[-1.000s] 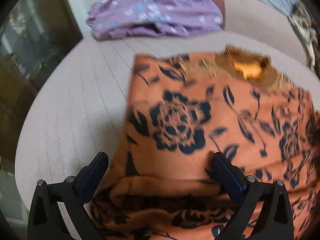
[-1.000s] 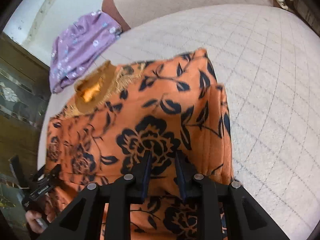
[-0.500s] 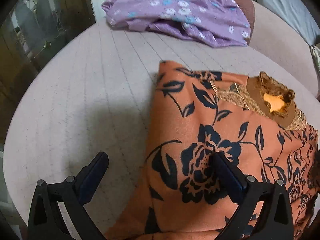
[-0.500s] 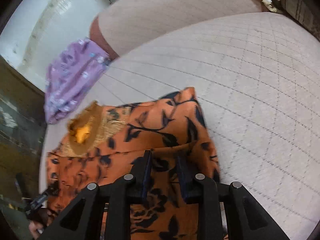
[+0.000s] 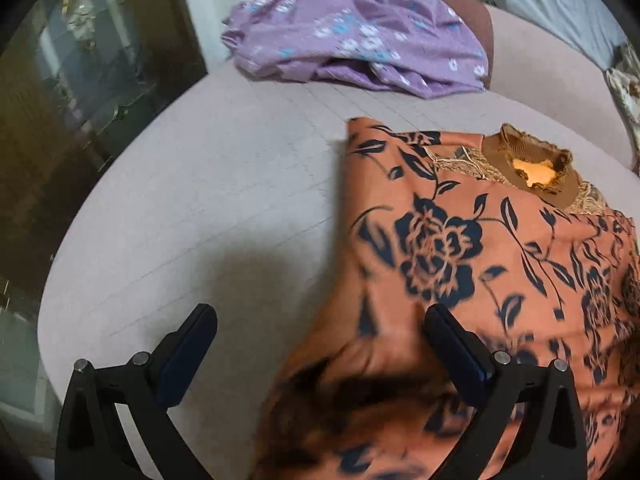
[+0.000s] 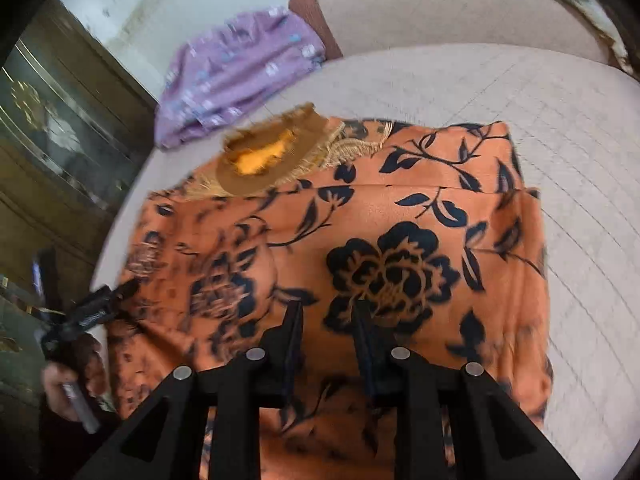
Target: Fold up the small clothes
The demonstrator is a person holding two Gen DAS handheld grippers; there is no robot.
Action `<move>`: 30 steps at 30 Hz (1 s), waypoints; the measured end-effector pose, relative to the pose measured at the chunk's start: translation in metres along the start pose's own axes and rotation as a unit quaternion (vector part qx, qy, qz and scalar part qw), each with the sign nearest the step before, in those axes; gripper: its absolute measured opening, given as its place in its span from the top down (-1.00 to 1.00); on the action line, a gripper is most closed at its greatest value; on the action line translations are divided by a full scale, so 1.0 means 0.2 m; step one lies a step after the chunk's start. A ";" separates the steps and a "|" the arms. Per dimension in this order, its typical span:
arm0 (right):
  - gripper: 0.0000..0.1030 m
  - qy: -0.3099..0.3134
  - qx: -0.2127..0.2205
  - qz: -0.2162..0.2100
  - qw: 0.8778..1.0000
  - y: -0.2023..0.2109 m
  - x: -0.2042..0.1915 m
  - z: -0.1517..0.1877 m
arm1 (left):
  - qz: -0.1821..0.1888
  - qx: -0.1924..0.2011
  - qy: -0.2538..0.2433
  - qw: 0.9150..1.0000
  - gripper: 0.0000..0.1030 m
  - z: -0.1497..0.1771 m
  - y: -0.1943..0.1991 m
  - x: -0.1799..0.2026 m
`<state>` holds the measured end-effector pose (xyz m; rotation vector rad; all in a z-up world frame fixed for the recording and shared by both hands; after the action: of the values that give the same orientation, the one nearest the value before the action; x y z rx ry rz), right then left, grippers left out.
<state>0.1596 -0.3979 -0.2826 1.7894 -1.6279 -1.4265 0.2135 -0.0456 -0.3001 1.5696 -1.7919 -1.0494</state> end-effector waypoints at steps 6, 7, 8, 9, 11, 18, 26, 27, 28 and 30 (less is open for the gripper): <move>-0.03 -0.027 0.035 -0.019 0.999 0.19 0.02 0.14 | -0.002 -0.014 0.003 1.000 -1.00 0.23 0.12 -0.12; -0.24 -0.034 0.038 -0.022 0.998 0.21 0.03 0.17 | 0.000 -0.020 -0.002 1.000 -1.00 0.28 0.14 -0.14; -0.40 -0.038 0.046 -0.024 0.998 0.25 0.04 0.21 | 0.003 -0.026 -0.005 1.000 -1.00 0.31 0.16 -0.16; -0.40 -0.037 0.053 -0.023 0.998 0.29 0.05 0.24 | 0.006 -0.032 -0.009 0.999 -1.00 0.36 0.17 -0.17; -0.40 -0.037 0.051 -0.021 0.998 0.33 0.07 0.29 | 0.012 -0.046 -0.017 0.999 -1.00 0.47 0.22 -0.21; -0.40 -0.066 0.048 -0.013 0.997 0.46 0.19 0.43 | 0.100 -0.130 0.006 0.986 -0.18 0.79 0.25 -0.21; -0.40 -0.089 -0.002 -0.007 0.996 0.58 0.29 0.65 | 0.134 -0.210 0.044 0.967 -0.46 1.04 0.21 -0.25; -0.40 -0.092 -0.016 -0.008 0.996 0.59 0.30 0.69 | 0.138 -0.216 0.054 0.965 -0.51 1.04 0.19 -0.26; -0.40 -0.093 -0.024 -0.005 0.995 0.60 0.30 0.71 | 0.145 -0.218 0.063 0.963 -0.53 1.04 0.18 -0.26; -0.40 -0.095 -0.046 0.008 0.994 0.61 0.32 0.77 | 0.156 -0.226 0.070 0.959 -0.62 1.04 0.14 -0.24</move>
<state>-0.0432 -0.4337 -0.2831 1.6290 -1.6320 -1.6817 0.0388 0.0449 -0.3883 1.0211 -1.5060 -1.0673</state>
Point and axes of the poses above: each gripper's, at about its wrist camera, not at the fingertips, and y roughly against the way its jaws point, x to its right, z to its underside, the point moved 5 cm from there along -y, roughly the way its jaws point
